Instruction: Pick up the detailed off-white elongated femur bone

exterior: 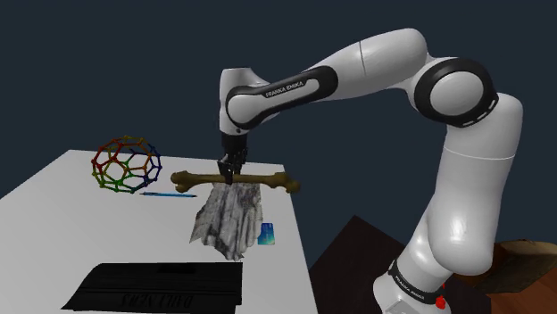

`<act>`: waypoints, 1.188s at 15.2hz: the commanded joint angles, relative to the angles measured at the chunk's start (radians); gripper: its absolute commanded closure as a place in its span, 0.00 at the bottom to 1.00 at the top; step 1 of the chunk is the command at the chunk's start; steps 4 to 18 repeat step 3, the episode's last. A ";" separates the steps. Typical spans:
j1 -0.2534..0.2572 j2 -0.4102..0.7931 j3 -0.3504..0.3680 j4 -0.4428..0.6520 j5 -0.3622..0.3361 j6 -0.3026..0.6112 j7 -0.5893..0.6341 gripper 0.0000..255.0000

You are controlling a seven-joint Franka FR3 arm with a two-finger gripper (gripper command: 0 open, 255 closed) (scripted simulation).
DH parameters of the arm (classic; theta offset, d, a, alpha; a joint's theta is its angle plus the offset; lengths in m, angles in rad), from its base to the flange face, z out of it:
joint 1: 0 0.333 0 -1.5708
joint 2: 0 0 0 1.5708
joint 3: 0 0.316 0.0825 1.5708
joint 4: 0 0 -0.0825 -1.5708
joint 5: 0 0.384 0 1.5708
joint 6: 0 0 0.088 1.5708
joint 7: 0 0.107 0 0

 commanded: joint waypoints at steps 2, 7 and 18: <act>0.000 -0.010 0.001 0.019 0.001 -0.029 0.001 1.00; 0.000 -0.010 0.001 0.020 0.001 -0.029 0.001 1.00; 0.000 -0.010 0.001 0.020 0.001 -0.029 0.001 1.00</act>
